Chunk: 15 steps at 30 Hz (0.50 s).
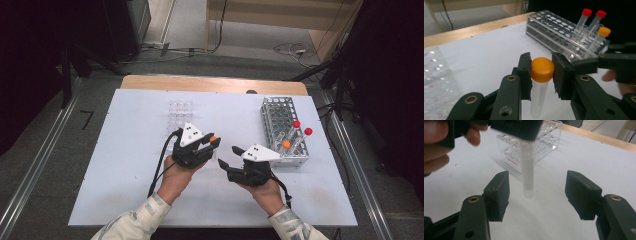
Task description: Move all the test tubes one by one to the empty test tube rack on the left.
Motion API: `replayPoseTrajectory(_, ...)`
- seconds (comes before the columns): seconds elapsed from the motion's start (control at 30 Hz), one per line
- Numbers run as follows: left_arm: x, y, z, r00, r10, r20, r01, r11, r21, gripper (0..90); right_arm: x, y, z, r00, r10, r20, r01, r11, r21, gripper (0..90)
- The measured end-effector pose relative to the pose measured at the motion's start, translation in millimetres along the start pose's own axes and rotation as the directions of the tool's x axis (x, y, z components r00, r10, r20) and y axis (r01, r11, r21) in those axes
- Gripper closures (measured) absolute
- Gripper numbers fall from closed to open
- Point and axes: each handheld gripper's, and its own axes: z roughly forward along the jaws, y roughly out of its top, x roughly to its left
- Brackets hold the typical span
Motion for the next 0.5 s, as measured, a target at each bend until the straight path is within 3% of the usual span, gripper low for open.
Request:
replayPoseTrajectory(0.2, 17.2, 17.8, -6.6, 0.9992, -0.021, -0.035, 0.020, 0.9997, -0.014, 70.1, -6.4, -6.0, -17.1, 0.9997, 0.023, 0.008, -0.023, 1.000, 0.001, 35.2)
replayPoseTrajectory(0.5, 38.8, 32.1, -6.7, 0.9945, -0.036, -0.099, 0.034, 0.9991, -0.024, 70.1, -9.9, -15.5, -32.3, 0.9991, 0.040, 0.016, -0.040, 0.999, -0.002, 36.5)
